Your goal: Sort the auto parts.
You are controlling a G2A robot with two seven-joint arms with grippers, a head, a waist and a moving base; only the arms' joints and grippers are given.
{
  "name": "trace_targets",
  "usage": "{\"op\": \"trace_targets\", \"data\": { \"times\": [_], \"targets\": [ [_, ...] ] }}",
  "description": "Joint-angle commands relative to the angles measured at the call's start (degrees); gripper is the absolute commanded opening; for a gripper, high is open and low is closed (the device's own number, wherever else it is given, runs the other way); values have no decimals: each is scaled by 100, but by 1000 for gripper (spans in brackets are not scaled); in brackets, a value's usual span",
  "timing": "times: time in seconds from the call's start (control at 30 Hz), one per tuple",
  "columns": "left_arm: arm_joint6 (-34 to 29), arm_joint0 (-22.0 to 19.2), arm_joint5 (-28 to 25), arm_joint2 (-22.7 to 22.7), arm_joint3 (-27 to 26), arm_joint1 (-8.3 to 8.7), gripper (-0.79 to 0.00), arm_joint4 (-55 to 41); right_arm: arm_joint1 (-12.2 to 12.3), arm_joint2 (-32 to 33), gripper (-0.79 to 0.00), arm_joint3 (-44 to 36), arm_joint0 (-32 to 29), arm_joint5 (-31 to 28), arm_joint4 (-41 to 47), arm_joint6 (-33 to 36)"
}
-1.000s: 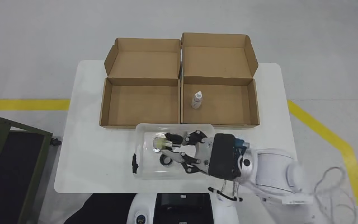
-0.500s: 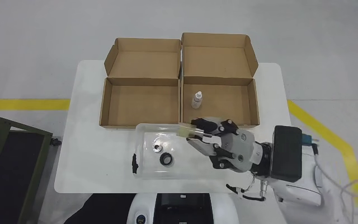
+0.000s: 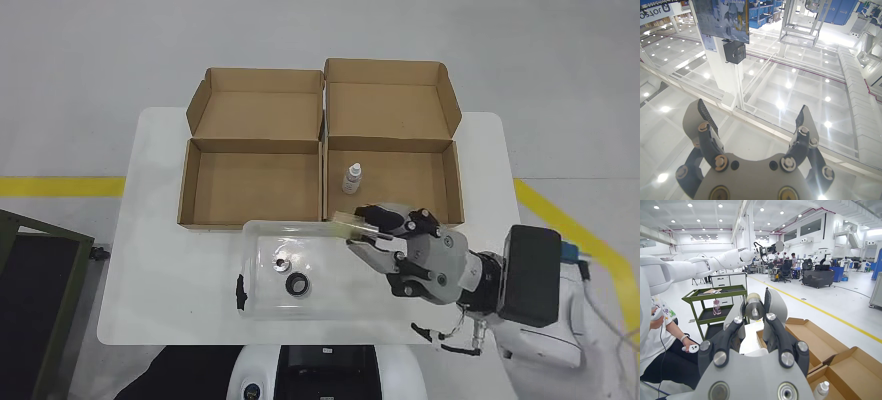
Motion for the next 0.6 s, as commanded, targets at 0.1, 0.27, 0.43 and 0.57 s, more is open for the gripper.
{"op": "trace_targets", "data": {
  "times": [0.1, 0.27, 0.43, 0.57],
  "targets": [
    [0, 0, 0, 0, 0, 0, 0, 0, 7, -108, -785, 189, 23, 69, -309, 206],
    [0, 0, 0, 0, 0, 0, 0, 0, 11, -249, -785, 488, 90, 93, -507, 384],
    [0, 0, 0, 0, 0, 0, 0, 0, 29, -235, -785, 711, 71, 155, -816, 536],
    [0, 0, 0, 0, 0, 0, 0, 0, 43, -195, -785, 947, 57, 209, -992, 622]
  ]
}}
